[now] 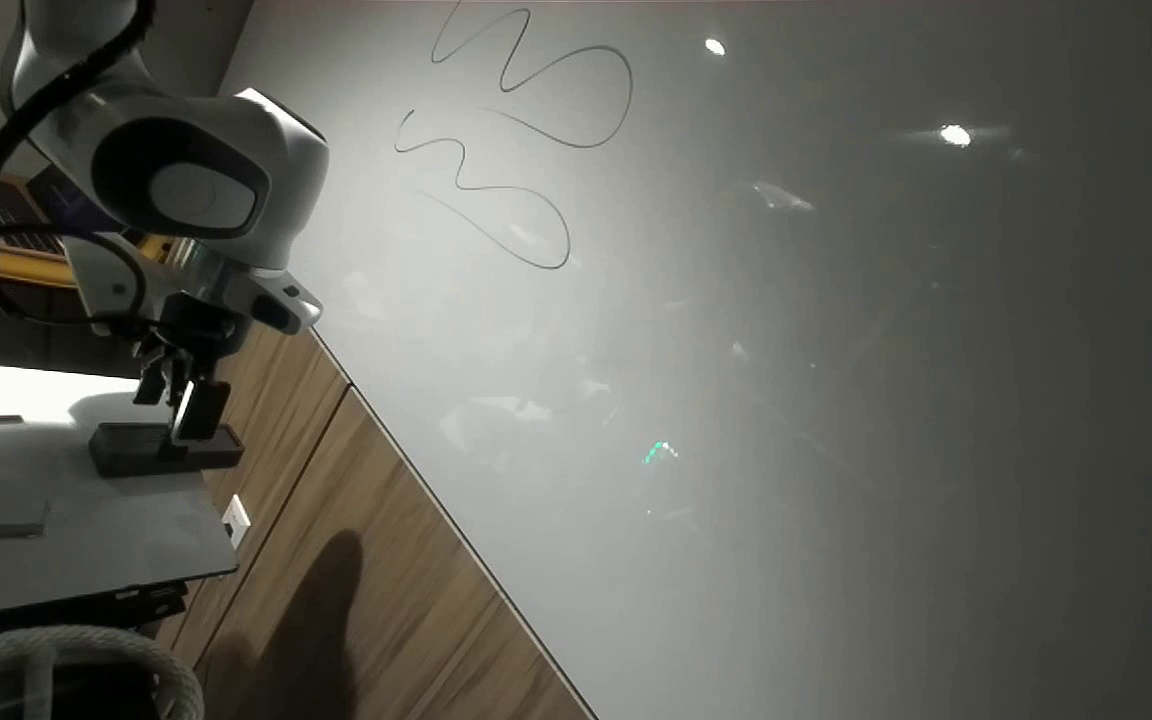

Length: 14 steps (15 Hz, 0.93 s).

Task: Use the eraser to wipe the writings on the whiteboard

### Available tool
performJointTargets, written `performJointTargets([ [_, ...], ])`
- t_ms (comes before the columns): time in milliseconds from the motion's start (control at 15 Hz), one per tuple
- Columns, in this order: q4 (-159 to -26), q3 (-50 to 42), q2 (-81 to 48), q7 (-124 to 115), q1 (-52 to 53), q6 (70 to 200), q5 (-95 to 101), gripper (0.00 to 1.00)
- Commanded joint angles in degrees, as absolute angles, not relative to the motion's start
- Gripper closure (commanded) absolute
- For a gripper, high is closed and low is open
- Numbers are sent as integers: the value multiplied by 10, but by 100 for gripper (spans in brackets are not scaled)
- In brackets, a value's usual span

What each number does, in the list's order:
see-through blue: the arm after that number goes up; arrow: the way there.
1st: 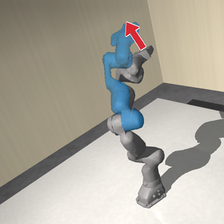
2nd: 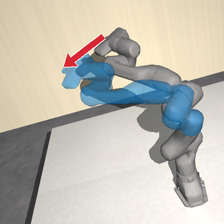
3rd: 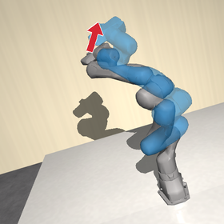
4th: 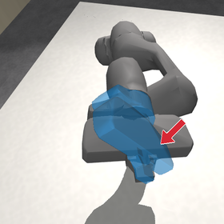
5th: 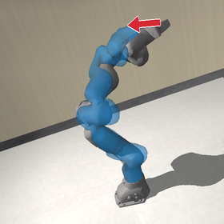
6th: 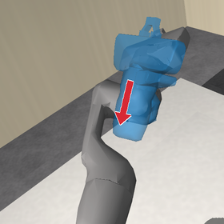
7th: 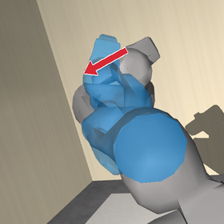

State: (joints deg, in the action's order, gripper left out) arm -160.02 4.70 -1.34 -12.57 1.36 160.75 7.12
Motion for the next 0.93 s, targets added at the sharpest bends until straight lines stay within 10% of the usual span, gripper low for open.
performJointTargets([
  [0,-1599,28,-41,-122,19,1641,103,0],
  [333,-1595,10,-62,-139,37,1656,141,0],
  [400,-1594,4,-59,-147,43,1654,155,16],
  [867,-1585,4,-51,-238,53,1642,270,0],
])
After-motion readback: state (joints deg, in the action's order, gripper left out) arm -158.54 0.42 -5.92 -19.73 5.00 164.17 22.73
